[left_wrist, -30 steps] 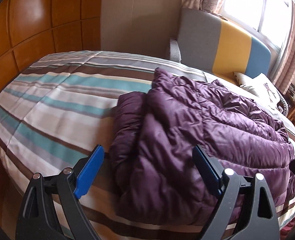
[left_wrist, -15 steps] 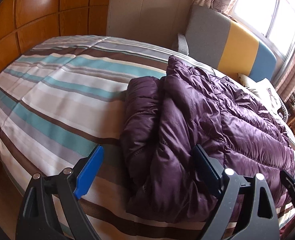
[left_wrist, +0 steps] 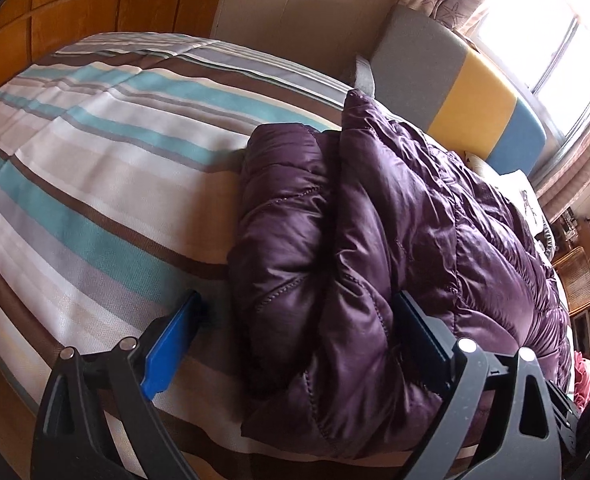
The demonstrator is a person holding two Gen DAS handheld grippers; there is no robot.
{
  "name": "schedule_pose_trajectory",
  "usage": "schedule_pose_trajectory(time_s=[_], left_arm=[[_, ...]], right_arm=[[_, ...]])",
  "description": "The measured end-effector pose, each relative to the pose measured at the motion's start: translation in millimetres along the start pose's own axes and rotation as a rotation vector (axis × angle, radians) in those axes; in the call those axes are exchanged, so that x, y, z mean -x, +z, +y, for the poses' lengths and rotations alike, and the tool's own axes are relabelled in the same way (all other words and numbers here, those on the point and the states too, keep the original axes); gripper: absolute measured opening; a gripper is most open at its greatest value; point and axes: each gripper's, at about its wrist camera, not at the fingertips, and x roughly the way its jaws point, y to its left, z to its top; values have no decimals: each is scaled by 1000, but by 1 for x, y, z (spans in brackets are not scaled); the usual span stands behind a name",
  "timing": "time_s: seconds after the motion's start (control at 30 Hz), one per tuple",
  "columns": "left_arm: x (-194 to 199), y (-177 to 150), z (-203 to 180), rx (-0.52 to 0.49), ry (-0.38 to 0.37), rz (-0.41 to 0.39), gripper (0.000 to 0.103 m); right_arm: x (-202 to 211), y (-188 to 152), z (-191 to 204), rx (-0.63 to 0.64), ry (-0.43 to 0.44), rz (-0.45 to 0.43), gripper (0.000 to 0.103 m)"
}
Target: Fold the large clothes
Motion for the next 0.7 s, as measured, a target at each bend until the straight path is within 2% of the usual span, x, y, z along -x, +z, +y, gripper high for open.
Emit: schedule_pose_trajectory(time_s=[0.07,0.2,0.3,0.4,0.57,0.6,0.63,0.7], left_arm=[[-2,2,-3,9,-5,13,92],[-2,5,0,78,-52,30,82],[1,3,6,149,-105,37,80],[-5,5,2,123,-89,44,79],[-5,7,-4,142,-41,14,55],[-2,6,-7,147,-53,-7,34],[1,5,-10,145,-90,-15,25],[12,4,-24,91,-60,-60,20]], right_arm=[[1,0,-1,-1,-1,1,11],[-1,1,0,-7,3,5,11],[-1,1,-2,-16,4,8,11],[0,2,-2,-12,-1,8,11],[-1,1,0,-6,-9,7,11],[-1,1,0,-3,-12,6,11],[-1,1,1,-1,-15,5,11],[-1,1,2,3,-20,3,11]])
